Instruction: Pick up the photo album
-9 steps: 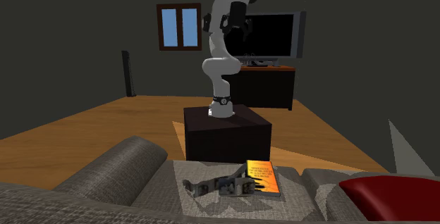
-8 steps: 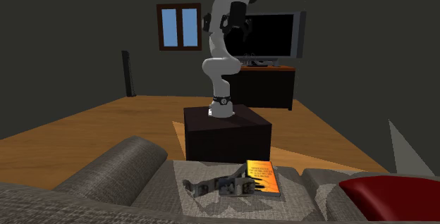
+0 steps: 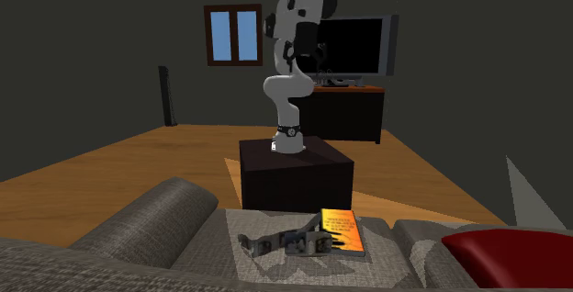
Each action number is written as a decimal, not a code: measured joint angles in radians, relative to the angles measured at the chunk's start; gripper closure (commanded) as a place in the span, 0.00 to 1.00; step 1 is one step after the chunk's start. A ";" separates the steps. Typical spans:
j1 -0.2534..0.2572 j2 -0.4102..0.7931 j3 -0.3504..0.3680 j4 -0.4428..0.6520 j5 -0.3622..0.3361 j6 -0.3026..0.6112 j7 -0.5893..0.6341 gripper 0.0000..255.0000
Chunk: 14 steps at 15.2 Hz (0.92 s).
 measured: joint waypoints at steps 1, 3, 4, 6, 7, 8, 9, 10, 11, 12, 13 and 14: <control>-0.007 0.014 -0.009 -0.016 0.005 0.032 0.009 0.00; -0.018 0.070 -0.023 -0.028 0.018 0.104 0.028 0.00; -0.024 0.090 -0.032 -0.041 0.024 0.139 0.035 0.00; -0.033 0.131 -0.045 -0.058 0.040 0.202 0.053 0.00; -0.037 0.156 -0.051 -0.068 0.049 0.238 0.062 0.00; -0.039 0.186 -0.057 -0.076 0.059 0.276 0.072 0.00; -0.043 0.216 -0.064 -0.080 0.070 0.313 0.078 0.00; -0.048 0.243 -0.075 -0.082 0.079 0.344 0.078 0.00; -0.049 0.284 -0.082 -0.075 0.092 0.379 0.083 0.00; -0.049 0.328 -0.088 -0.065 0.107 0.415 0.088 0.00; -0.053 0.359 -0.099 -0.066 0.121 0.448 0.086 0.00; -0.053 0.394 -0.106 -0.069 0.138 0.488 0.088 0.00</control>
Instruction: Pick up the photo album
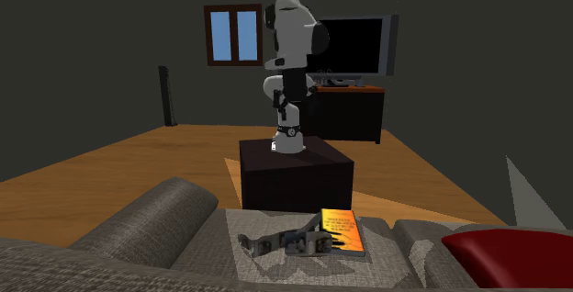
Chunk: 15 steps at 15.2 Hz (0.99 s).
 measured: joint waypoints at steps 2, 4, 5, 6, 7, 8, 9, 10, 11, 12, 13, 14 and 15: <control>0.000 0.065 -0.013 0.004 0.038 0.063 0.000 0.00; -0.002 0.141 -0.030 0.026 0.085 0.119 -0.014 0.00; -0.002 0.180 -0.036 0.035 0.112 0.149 -0.022 0.00; -0.002 0.219 -0.040 0.044 0.142 0.176 -0.031 0.00; -0.006 0.248 -0.047 0.063 0.169 0.186 -0.041 0.00; -0.008 0.281 -0.048 0.069 0.200 0.212 -0.051 0.00; -0.011 0.328 -0.049 0.091 0.237 0.235 -0.066 0.00; -0.015 0.366 -0.047 0.105 0.273 0.257 -0.079 0.00; -0.020 0.401 -0.044 0.119 0.310 0.276 -0.091 0.00; -0.028 0.439 -0.040 0.139 0.346 0.292 -0.106 0.00; -0.034 0.482 -0.033 0.167 0.381 0.305 -0.114 0.00; -0.049 0.532 -0.025 0.197 0.422 0.322 -0.138 0.00; -0.064 0.572 -0.017 0.222 0.457 0.331 -0.155 0.00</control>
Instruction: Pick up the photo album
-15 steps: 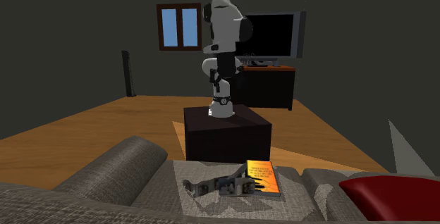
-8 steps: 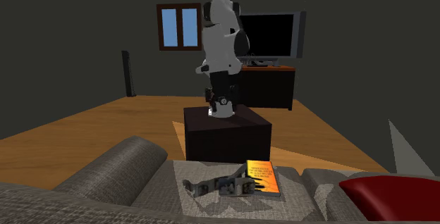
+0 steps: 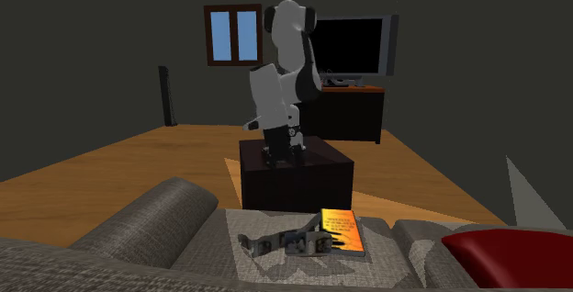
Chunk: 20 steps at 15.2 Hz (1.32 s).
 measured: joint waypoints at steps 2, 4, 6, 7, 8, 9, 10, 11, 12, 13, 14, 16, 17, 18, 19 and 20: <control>-0.029 0.080 0.022 0.048 0.070 0.027 -0.031 0.00; -0.054 0.150 0.046 0.094 0.128 0.049 -0.046 0.00; -0.084 0.227 0.068 0.154 0.180 0.063 -0.061 0.00; -0.101 0.268 0.077 0.192 0.201 0.065 -0.067 0.00; -0.110 0.296 0.085 0.214 0.217 0.070 -0.070 0.00; -0.118 0.318 0.094 0.226 0.232 0.081 -0.077 0.00; -0.125 0.336 0.101 0.236 0.242 0.088 -0.087 0.00; -0.129 0.352 0.106 0.245 0.250 0.096 -0.093 0.00; -0.133 0.365 0.112 0.250 0.256 0.103 -0.101 0.00; -0.136 0.375 0.116 0.254 0.261 0.109 -0.107 0.00; -0.140 0.385 0.121 0.257 0.267 0.116 -0.114 0.00; -0.147 0.410 0.131 0.269 0.277 0.129 -0.128 0.00; -0.148 0.416 0.132 0.273 0.278 0.131 -0.129 1.00; -0.148 0.417 0.133 0.276 0.279 0.132 -0.130 1.00; -0.148 0.418 0.133 0.278 0.279 0.133 -0.130 1.00; -0.149 0.417 0.132 0.281 0.280 0.134 -0.130 1.00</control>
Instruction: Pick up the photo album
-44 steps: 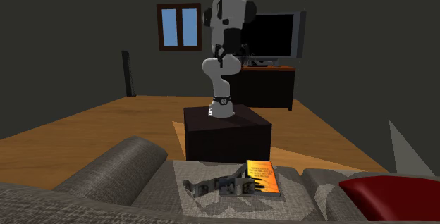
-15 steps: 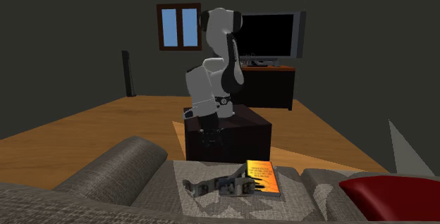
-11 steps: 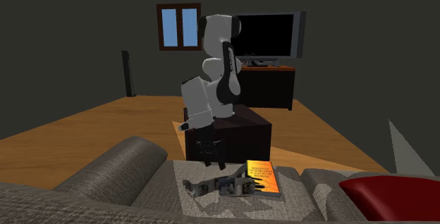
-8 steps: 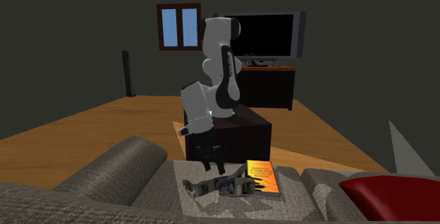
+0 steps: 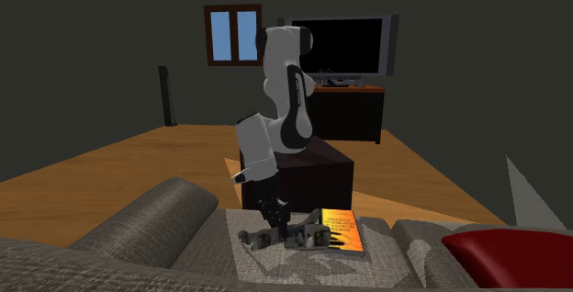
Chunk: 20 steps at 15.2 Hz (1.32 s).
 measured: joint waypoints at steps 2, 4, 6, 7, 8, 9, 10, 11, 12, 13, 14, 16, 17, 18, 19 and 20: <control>0.000 0.002 -0.001 0.004 -0.001 0.000 0.001 1.00; 0.001 -0.001 -0.001 0.000 0.000 0.001 0.002 1.00; 0.001 -0.004 -0.001 -0.004 0.000 0.001 0.001 1.00; 0.000 -0.002 0.000 -0.003 0.002 0.003 -0.001 1.00; 0.000 -0.007 -0.001 -0.008 0.000 -0.001 0.000 1.00; 0.003 -0.015 -0.005 -0.012 -0.004 -0.007 0.006 1.00; 0.007 -0.025 -0.010 -0.016 -0.010 -0.015 0.014 1.00; 0.011 -0.038 -0.014 -0.024 -0.015 -0.020 0.020 1.00; 0.014 -0.050 -0.018 -0.032 -0.019 -0.026 0.025 1.00; 0.018 -0.061 -0.022 -0.036 -0.025 -0.033 0.033 1.00; 0.021 -0.077 -0.027 -0.047 -0.029 -0.039 0.038 1.00; 0.027 -0.100 -0.036 -0.055 -0.040 -0.053 0.052 1.00; 0.030 -0.112 -0.041 -0.061 -0.046 -0.060 0.058 1.00; 0.034 -0.123 -0.046 -0.064 -0.053 -0.068 0.067 1.00; 0.038 -0.135 -0.051 -0.067 -0.060 -0.076 0.076 1.00; 0.041 -0.145 -0.056 -0.069 -0.066 -0.083 0.083 1.00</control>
